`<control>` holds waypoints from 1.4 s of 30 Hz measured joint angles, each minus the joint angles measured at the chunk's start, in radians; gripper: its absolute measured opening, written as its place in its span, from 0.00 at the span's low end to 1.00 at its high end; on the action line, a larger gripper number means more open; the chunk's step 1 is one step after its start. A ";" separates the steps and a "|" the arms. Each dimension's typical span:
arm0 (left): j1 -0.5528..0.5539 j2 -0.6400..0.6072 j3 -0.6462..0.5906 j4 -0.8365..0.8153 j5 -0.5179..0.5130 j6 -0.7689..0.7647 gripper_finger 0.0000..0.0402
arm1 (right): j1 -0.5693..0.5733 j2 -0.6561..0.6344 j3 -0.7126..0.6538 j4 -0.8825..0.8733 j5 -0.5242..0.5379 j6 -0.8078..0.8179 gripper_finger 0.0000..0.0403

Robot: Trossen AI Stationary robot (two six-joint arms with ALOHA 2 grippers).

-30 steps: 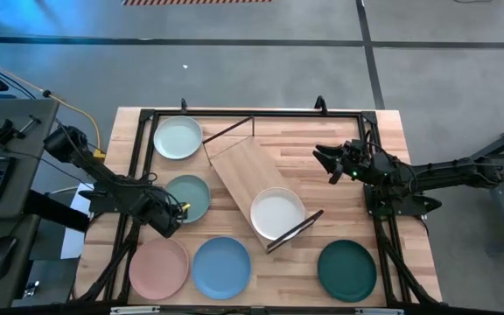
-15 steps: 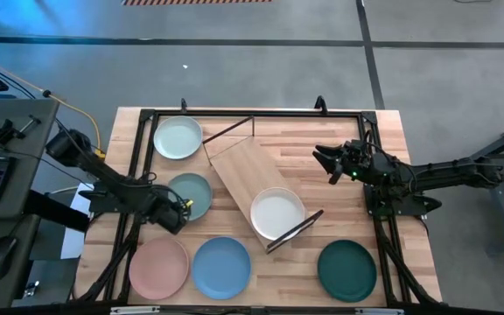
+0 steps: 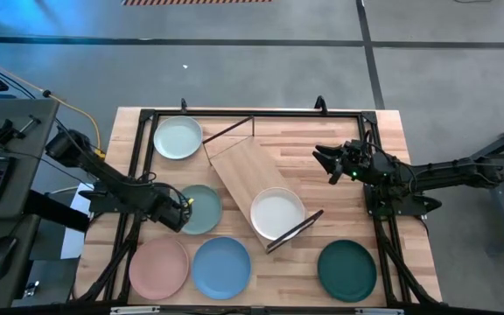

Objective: Place and stack plates onto a shelf
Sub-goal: Stack the light blue plate on top of white plate on the shelf

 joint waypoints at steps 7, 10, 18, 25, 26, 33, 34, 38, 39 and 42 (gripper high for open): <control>-0.039 -0.117 0.022 -0.182 0.004 -0.011 0.01 | 0.000 0.000 0.000 0.000 0.000 0.000 0.39; -0.050 -0.210 0.026 -0.182 -0.030 -0.026 0.01 | 0.000 0.000 0.000 0.000 0.000 0.000 0.39; -0.053 -0.320 0.132 -0.175 -0.099 0.100 0.00 | 0.000 0.000 0.000 -0.008 0.000 0.000 0.39; 0.067 -0.213 0.262 -0.136 -0.183 0.280 0.00 | 0.000 0.000 0.000 -0.008 0.000 0.000 0.39; 0.092 -0.193 0.279 -0.109 -0.186 0.326 0.00 | 0.000 0.000 0.000 -0.008 0.000 0.000 0.39; 0.288 -0.047 0.365 0.097 -0.178 0.693 0.00 | 0.000 0.000 0.000 -0.008 0.000 0.000 0.39; 0.317 -0.024 0.375 0.136 -0.170 0.746 0.00 | 0.000 0.000 0.000 -0.008 0.000 0.000 0.39; 0.413 0.077 0.431 0.276 -0.111 0.954 0.00 | 0.000 0.000 0.000 -0.008 0.000 0.000 0.39; 0.428 0.106 0.450 0.291 -0.095 0.999 0.00 | 0.000 0.000 0.000 -0.008 0.000 0.000 0.39; 0.459 0.200 0.526 0.299 -0.066 1.123 0.00 | 0.000 0.000 0.000 -0.008 0.000 0.000 0.39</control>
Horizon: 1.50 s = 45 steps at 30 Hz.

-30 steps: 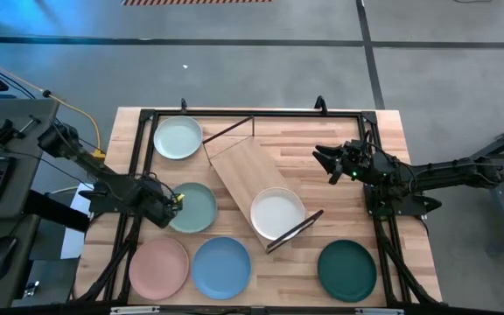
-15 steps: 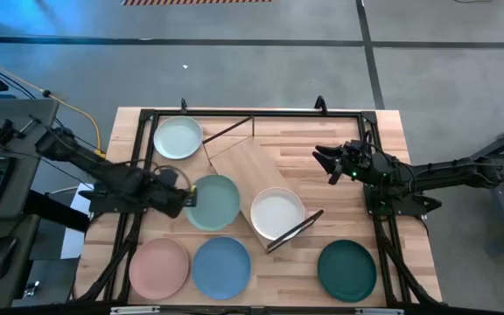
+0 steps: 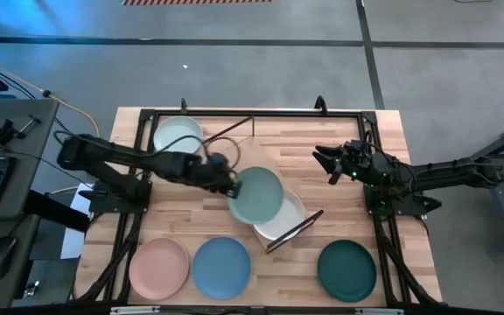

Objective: Place and stack plates onto a shelf
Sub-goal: Stack the light blue plate on top of white plate on the shelf

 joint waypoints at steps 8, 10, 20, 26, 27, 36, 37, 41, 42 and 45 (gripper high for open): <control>0.029 0.205 0.192 0.003 0.031 0.198 0.00 | 0.000 0.000 0.000 0.000 0.000 0.000 0.39; 0.030 0.246 0.225 0.003 0.055 0.231 0.00 | 0.000 0.000 0.000 0.000 0.000 0.000 0.39; 0.015 0.364 0.315 0.010 0.099 0.318 0.00 | 0.000 0.000 0.000 -0.001 0.000 0.000 0.39; 0.002 0.383 0.316 0.007 0.101 0.337 0.00 | 0.000 0.000 0.000 -0.008 0.000 0.000 0.39; 0.001 0.383 0.316 0.010 0.099 0.337 0.00 | 0.000 0.000 0.000 -0.008 0.000 0.000 0.39; 0.001 0.382 0.316 0.012 0.089 0.377 0.03 | 0.000 0.000 0.000 -0.016 0.000 0.000 0.39; 0.001 0.382 0.316 0.013 0.089 0.386 0.04 | 0.000 0.000 0.000 -0.016 0.000 0.000 0.39; 0.001 0.382 0.316 0.016 0.089 0.425 0.04 | 0.000 0.000 0.000 -0.016 0.000 0.000 0.39; 0.001 0.382 0.316 0.018 0.089 0.436 0.04 | 0.000 0.000 0.000 -0.016 0.000 0.000 0.39; 0.001 0.382 0.316 0.030 0.089 0.447 0.05 | 0.000 0.000 0.000 -0.016 0.000 0.000 0.39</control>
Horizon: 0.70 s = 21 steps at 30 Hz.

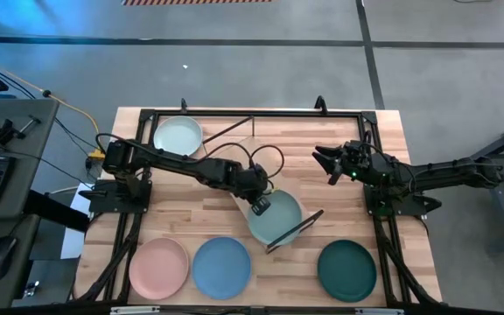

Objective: Place and stack plates onto a shelf
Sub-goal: Stack the light blue plate on top of white plate on the shelf

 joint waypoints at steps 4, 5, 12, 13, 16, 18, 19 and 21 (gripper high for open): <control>0.007 0.000 0.000 0.047 0.012 -0.001 0.05 | 0.000 0.000 0.000 0.000 0.000 0.000 0.39; 0.010 -0.001 0.000 0.061 0.026 -0.001 0.05 | 0.000 0.000 0.000 0.000 0.000 0.000 0.39; 0.017 -0.010 -0.002 0.048 0.079 0.033 0.05 | 0.000 0.000 0.000 0.000 0.000 0.000 0.39; 0.017 -0.011 -0.002 0.043 0.085 0.039 0.05 | 0.000 0.000 0.000 0.000 0.000 0.000 0.39; 0.017 -0.012 -0.002 0.036 0.089 0.042 0.05 | 0.000 0.000 0.000 0.000 0.000 0.000 0.39; 0.017 -0.013 -0.002 0.039 0.089 0.042 0.07 | 0.000 0.000 0.000 0.000 0.000 0.000 0.39; 0.017 -0.017 -0.002 0.035 0.090 0.042 0.08 | 0.000 0.000 0.000 0.000 0.000 0.000 0.39; 0.017 -0.021 -0.002 0.039 0.090 0.042 0.12 | 0.000 0.000 0.000 0.000 0.000 0.000 0.39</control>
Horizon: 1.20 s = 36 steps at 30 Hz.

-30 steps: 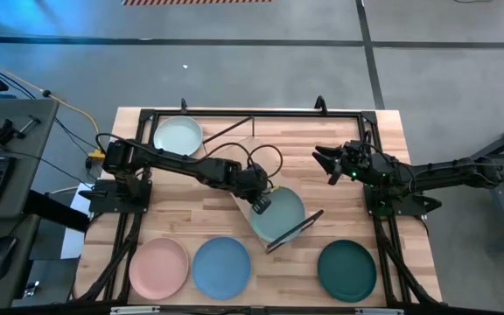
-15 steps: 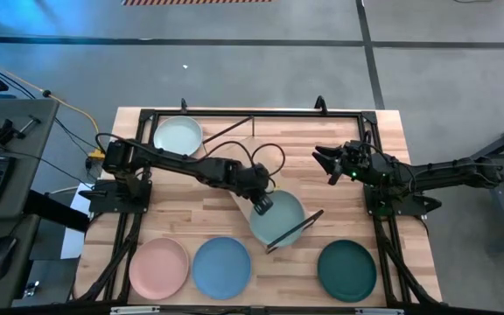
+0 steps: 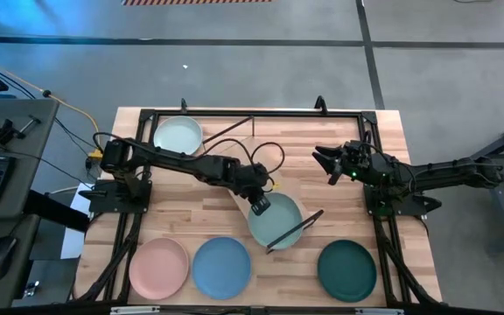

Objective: Place and stack plates onto a shelf
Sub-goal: Stack the light blue plate on top of white plate on the shelf

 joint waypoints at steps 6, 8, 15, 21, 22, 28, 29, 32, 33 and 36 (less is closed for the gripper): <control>0.004 -0.007 0.000 0.001 0.002 0.021 0.29 | 0.000 0.000 0.000 0.000 0.000 0.000 0.39; 0.012 -0.014 0.000 -0.009 0.011 0.043 0.34 | 0.000 0.000 0.000 0.000 0.000 0.000 0.39; 0.086 -0.131 -0.004 -0.105 0.015 0.087 0.43 | 0.000 0.000 -0.001 0.034 0.000 0.027 0.39; 0.046 -0.365 -0.213 0.024 -0.073 0.105 0.43 | 0.000 0.000 -0.001 0.047 0.000 0.026 0.39; 0.027 -0.404 -0.273 0.092 -0.067 0.106 0.43 | 0.000 0.000 -0.001 0.046 0.000 0.025 0.39; -0.107 -0.506 -0.579 0.461 -0.057 0.165 0.36 | 0.000 0.000 -0.001 0.036 0.000 0.018 0.39; -0.127 -0.501 -0.605 0.485 -0.065 0.189 0.32 | 0.000 0.001 -0.001 0.034 0.001 0.018 0.39; -0.173 -0.459 -0.635 0.514 -0.095 0.244 0.14 | 0.000 0.001 -0.001 0.030 0.000 0.018 0.39; -0.181 -0.441 -0.635 0.521 -0.099 0.252 0.07 | 0.000 0.001 -0.001 0.030 0.000 0.019 0.39; -0.199 -0.383 -0.634 0.591 -0.119 0.279 0.03 | 0.000 0.001 -0.001 0.025 0.000 0.022 0.39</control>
